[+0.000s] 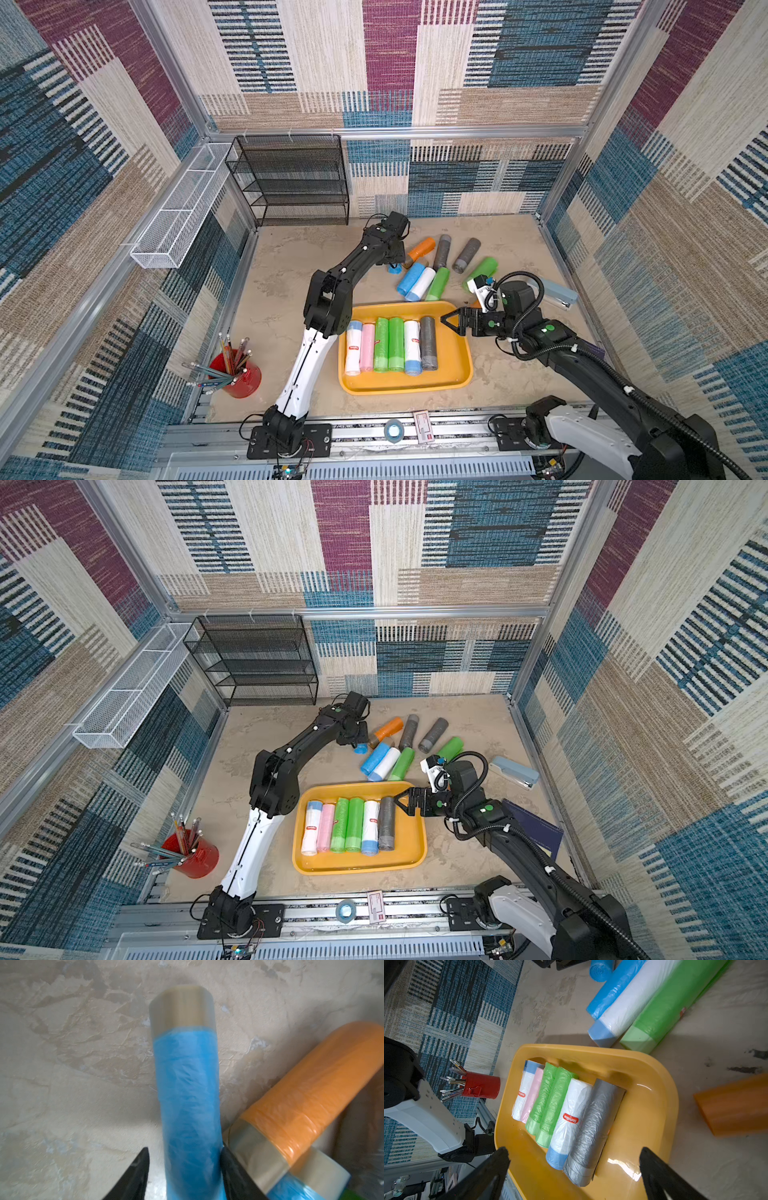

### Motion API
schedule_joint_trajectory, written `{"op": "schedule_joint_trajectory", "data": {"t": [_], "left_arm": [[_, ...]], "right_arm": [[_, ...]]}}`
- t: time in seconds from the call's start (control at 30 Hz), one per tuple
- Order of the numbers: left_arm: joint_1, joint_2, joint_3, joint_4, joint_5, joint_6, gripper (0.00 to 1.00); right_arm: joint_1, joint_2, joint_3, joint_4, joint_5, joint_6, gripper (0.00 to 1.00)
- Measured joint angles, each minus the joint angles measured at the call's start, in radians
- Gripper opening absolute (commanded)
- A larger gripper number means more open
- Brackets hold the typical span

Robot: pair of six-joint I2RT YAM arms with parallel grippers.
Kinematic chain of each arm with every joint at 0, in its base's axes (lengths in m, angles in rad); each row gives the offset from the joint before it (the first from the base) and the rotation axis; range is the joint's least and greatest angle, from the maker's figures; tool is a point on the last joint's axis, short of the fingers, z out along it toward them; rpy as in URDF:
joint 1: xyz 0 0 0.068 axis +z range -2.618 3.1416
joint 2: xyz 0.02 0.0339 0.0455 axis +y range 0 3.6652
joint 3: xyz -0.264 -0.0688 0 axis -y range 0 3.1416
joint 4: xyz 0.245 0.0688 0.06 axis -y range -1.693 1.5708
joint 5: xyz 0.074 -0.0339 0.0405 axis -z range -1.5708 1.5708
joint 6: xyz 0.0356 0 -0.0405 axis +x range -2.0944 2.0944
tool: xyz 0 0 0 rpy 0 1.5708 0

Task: Put the roll of trash bags into the storage box
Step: Pick up the roll of trash bags from the center of the board.

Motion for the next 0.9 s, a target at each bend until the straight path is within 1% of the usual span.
{"op": "schedule_joint_trajectory", "data": {"t": [0.17,0.27,0.33,0.4,0.47,0.53,0.6,0.77,0.9], "left_arm": [[0.002,0.037,0.029,-0.006,0.024,0.0,0.55],[0.002,0.055,0.039,-0.006,0.027,-0.003,0.47],[0.002,0.057,0.039,-0.008,0.029,-0.003,0.41],[0.003,0.053,0.035,-0.006,0.029,-0.007,0.37],[0.004,0.036,0.011,-0.005,0.027,-0.019,0.36],[0.004,-0.001,-0.04,-0.006,0.016,-0.019,0.35],[0.006,-0.063,-0.119,0.005,-0.005,-0.019,0.35],[0.008,-0.276,-0.348,0.066,-0.053,-0.018,0.35],[0.008,-0.429,-0.498,0.122,-0.057,-0.021,0.35]], "right_arm": [[-0.001,0.009,0.004,0.008,-0.001,-0.005,0.99],[-0.003,0.015,0.009,0.011,-0.002,-0.008,0.99],[-0.005,0.014,0.01,0.012,-0.002,-0.008,0.99],[-0.007,0.012,0.01,0.011,-0.002,-0.008,0.99],[-0.008,0.01,0.01,0.011,-0.002,-0.007,0.99],[-0.014,0.006,0.009,0.006,0.001,-0.007,0.99],[-0.035,-0.01,0.009,-0.005,0.011,-0.006,0.99],[-0.099,-0.063,0.01,-0.033,0.051,0.006,0.99],[-0.141,-0.118,0.011,-0.075,0.125,0.043,0.99]]}}
